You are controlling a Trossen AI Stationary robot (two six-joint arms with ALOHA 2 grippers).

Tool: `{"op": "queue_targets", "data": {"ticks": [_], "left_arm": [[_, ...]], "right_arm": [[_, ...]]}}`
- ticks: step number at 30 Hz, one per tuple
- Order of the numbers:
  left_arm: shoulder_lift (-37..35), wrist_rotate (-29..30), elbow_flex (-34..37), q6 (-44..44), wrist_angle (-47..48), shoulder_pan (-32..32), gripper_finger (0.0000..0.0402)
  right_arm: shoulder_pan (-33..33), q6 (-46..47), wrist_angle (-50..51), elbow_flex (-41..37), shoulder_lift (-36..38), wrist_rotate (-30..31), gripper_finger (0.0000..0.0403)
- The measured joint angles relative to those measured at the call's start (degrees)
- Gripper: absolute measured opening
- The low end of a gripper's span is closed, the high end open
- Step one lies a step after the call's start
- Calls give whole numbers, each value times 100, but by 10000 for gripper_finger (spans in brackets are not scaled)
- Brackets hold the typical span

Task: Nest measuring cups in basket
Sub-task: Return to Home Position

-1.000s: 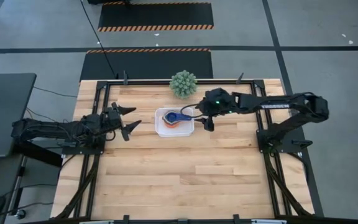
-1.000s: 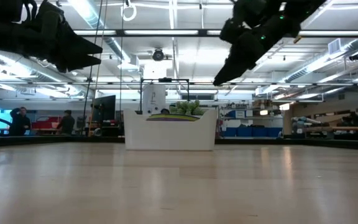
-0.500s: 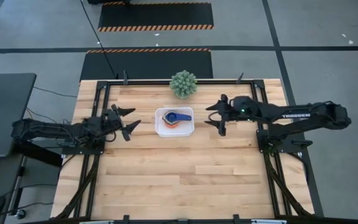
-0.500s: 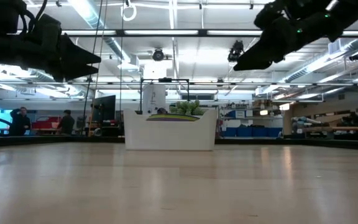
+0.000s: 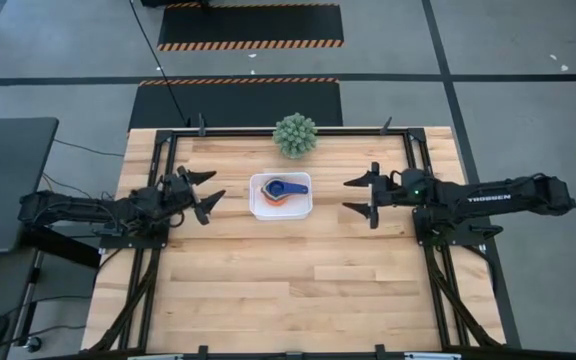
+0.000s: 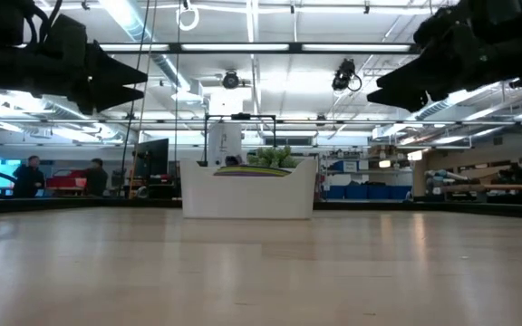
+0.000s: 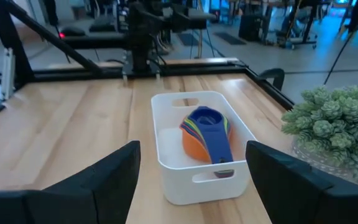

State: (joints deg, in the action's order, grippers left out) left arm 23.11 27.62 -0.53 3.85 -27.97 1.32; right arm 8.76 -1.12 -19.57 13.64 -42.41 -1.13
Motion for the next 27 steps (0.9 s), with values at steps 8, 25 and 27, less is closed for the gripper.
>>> {"op": "queue_targets", "data": {"ticks": [8, 25, 27], "left_arm": [[11, -28, 1, 599, 80, 0, 329], [11, -37, 3, 593, 76, 0, 330], [11, -37, 3, 593, 77, 0, 330]], "right_arm": [[-204, 320, -531, -590, 430, 1, 299], [-819, 646, -1445, -1326, 960, -43, 299], [-842, 643, -1508, -1326, 963, -42, 299]]}}
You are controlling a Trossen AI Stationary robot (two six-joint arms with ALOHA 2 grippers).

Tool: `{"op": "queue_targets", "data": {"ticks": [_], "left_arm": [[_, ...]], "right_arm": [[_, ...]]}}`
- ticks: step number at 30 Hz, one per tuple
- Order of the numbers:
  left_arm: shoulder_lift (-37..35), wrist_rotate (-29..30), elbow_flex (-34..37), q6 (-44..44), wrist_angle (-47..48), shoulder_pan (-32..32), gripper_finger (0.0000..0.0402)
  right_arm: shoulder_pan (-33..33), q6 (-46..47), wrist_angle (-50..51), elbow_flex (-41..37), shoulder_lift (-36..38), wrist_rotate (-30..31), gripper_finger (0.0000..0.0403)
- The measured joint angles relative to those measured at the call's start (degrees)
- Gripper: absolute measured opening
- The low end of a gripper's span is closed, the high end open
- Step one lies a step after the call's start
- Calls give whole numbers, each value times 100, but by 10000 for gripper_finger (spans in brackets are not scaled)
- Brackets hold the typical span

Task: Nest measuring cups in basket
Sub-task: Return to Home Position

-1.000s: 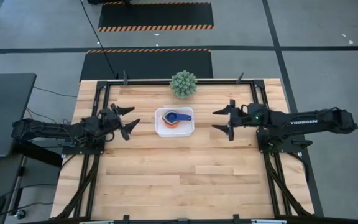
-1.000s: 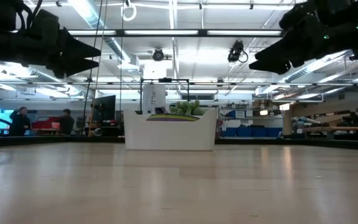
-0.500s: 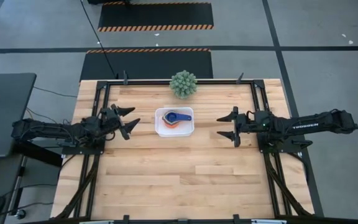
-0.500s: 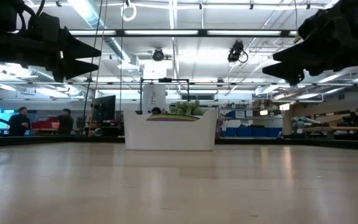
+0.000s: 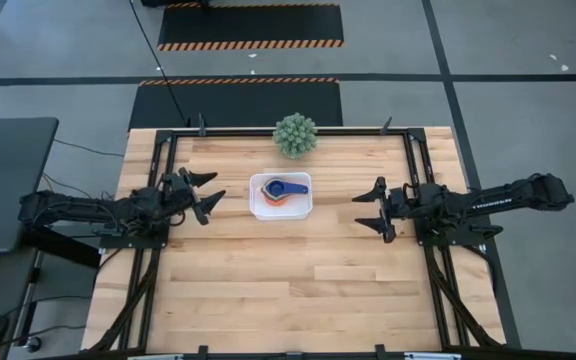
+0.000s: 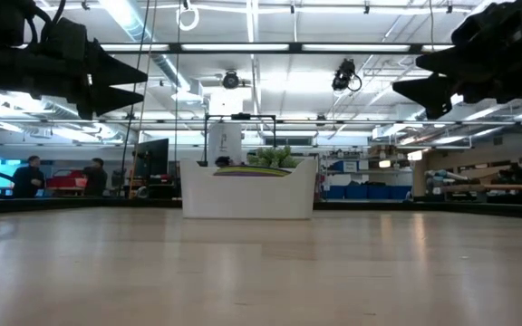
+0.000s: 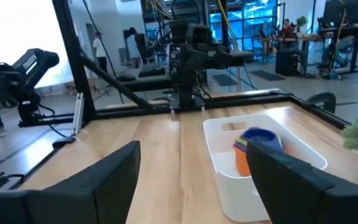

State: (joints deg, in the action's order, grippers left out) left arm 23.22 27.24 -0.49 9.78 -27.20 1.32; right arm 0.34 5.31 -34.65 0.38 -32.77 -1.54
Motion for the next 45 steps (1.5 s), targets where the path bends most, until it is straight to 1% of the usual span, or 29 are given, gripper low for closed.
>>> {"op": "queue_targets", "data": {"ticks": [3, 45], "left_arm": [[0, 0, 0, 0, 0, 0, 330], [0, 3, 2, -2, -2, 0, 330]], "right_arm": [[0, -100, -48, 0, -9, 0, 299], [0, -96, -42, -2, -9, -2, 299]]}}
